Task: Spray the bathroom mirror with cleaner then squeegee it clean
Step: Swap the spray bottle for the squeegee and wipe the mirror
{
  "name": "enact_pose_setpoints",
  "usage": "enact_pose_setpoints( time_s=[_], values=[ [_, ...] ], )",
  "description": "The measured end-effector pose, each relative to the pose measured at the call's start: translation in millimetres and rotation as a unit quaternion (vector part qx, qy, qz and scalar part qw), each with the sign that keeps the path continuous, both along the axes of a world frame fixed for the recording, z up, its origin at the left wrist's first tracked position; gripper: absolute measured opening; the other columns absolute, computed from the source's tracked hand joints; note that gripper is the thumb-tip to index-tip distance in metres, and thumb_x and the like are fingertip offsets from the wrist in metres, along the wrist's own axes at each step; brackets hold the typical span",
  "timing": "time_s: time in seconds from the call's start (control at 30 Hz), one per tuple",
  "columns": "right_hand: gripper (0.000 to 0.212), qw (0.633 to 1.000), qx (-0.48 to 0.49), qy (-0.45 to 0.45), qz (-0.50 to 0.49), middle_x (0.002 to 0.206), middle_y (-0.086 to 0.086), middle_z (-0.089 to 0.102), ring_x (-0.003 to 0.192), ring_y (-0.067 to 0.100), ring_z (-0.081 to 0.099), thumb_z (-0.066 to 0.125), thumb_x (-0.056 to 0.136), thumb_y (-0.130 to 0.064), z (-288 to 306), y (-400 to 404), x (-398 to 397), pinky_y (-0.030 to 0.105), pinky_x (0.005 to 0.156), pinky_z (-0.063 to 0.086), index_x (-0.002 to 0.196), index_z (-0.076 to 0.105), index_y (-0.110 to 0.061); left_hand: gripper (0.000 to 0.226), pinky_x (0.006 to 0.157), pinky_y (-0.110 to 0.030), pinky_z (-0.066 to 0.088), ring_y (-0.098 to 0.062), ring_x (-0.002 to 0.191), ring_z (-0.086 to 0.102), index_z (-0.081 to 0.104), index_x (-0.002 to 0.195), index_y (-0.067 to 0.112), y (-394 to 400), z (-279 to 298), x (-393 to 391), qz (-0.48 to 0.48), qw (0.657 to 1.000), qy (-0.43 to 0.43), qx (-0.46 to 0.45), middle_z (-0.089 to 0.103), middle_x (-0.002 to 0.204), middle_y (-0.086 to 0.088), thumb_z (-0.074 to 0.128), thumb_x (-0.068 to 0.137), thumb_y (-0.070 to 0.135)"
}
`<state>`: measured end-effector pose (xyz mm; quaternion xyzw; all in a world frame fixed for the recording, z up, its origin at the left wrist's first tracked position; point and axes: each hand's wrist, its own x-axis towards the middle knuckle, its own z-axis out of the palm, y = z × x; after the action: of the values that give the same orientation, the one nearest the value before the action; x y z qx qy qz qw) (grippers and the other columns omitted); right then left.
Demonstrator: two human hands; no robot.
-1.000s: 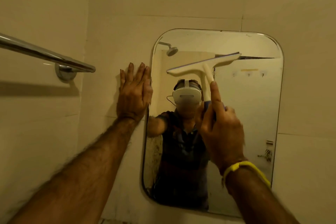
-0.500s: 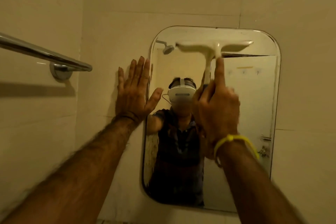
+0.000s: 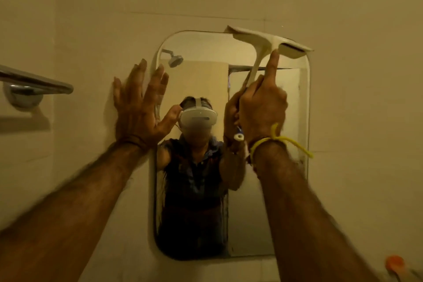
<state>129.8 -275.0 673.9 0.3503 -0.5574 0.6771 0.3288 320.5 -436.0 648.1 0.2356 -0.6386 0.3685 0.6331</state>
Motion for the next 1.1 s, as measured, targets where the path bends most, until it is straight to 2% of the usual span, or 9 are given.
enact_pose_setpoints(
  time_s=[0.07,0.2,0.3,0.47,0.6,0.7,0.83,0.97,1.1],
  values=[
    [0.061,1.000,-0.007,-0.014,0.018,0.071,0.007,0.056,0.053,0.013,0.048,0.037,0.103,-0.028,-21,-5,12,0.027,0.049,0.046,0.158,0.009,-0.033,0.086,0.121,-0.065,0.004,-0.030,0.157,0.010,0.010,0.162,0.032,-2,0,0,0.014,0.999,-0.038,-0.023,0.011,0.170,-0.012,0.042,0.091,0.068],
    [0.066,1.000,-0.001,0.003,0.018,0.072,0.003,0.051,0.055,0.000,0.038,0.040,0.103,-0.029,-68,-17,39,0.010,0.049,0.030,0.158,0.005,-0.031,0.084,0.123,-0.062,0.001,-0.029,0.158,0.008,0.017,0.162,0.029,-5,1,-1,0.037,0.997,-0.057,-0.030,0.012,0.170,-0.008,0.036,0.091,0.071],
    [0.062,0.999,-0.022,-0.019,0.013,0.072,0.004,0.056,0.055,0.011,0.051,0.037,0.103,-0.029,-34,-13,16,0.021,0.050,0.046,0.158,0.007,-0.032,0.082,0.123,-0.061,0.003,-0.028,0.157,0.009,0.022,0.161,0.028,-6,-1,-1,0.031,0.997,-0.058,-0.027,0.015,0.170,-0.007,0.035,0.092,0.071],
    [0.059,0.995,-0.048,-0.090,-0.002,0.074,0.006,0.060,0.060,0.016,0.054,0.035,0.103,-0.027,-7,-6,6,0.022,0.052,0.043,0.158,0.012,-0.028,0.079,0.125,-0.057,0.004,-0.026,0.158,0.008,0.020,0.161,0.029,-5,-2,-2,0.022,0.998,-0.064,-0.015,0.013,0.170,-0.005,0.031,0.095,0.071],
    [0.061,0.996,-0.044,-0.084,-0.005,0.074,0.005,0.057,0.056,0.003,0.044,0.035,0.104,-0.029,-50,-15,27,0.010,0.049,0.025,0.158,0.009,-0.028,0.079,0.125,-0.057,0.004,-0.026,0.158,0.009,0.020,0.161,0.029,-6,-2,-2,0.021,0.998,-0.063,-0.014,0.014,0.170,-0.005,0.028,0.096,0.071],
    [0.058,0.994,-0.062,-0.085,0.003,0.071,0.004,0.058,0.056,0.009,0.053,0.035,0.104,-0.028,-38,-7,15,0.010,0.046,0.035,0.158,0.013,-0.025,0.080,0.124,-0.060,0.007,-0.027,0.157,0.010,0.021,0.161,0.027,-5,-2,-2,0.022,0.997,-0.067,-0.012,0.015,0.170,-0.005,0.026,0.096,0.072],
    [0.052,0.985,-0.100,-0.133,0.043,0.061,-0.007,0.044,0.051,0.001,0.043,0.042,0.104,-0.021,-19,-1,7,0.002,0.040,0.036,0.153,0.029,-0.011,0.080,0.123,-0.062,0.010,-0.026,0.157,0.013,0.024,0.161,0.026,-2,-2,-1,0.017,0.997,-0.069,-0.003,0.017,0.169,-0.006,0.024,0.096,0.072],
    [0.060,0.993,-0.053,-0.101,0.011,0.067,0.004,0.053,0.055,0.013,0.054,0.036,0.103,-0.029,-73,-14,37,0.018,0.048,0.046,0.158,0.011,-0.030,0.080,0.123,-0.062,0.010,-0.026,0.157,0.015,0.026,0.160,0.024,1,-3,-1,0.005,0.998,-0.070,0.000,0.018,0.169,-0.007,0.024,0.096,0.071],
    [0.060,0.994,-0.042,-0.100,0.026,0.072,0.006,0.056,0.056,0.013,0.057,0.036,0.103,-0.028,-64,-8,34,0.021,0.050,0.051,0.158,0.011,-0.027,0.080,0.123,-0.063,0.010,-0.025,0.157,0.016,0.027,0.160,0.023,1,-3,0,0.002,0.998,-0.070,0.000,0.018,0.169,-0.007,0.025,0.096,0.070]
  ],
)
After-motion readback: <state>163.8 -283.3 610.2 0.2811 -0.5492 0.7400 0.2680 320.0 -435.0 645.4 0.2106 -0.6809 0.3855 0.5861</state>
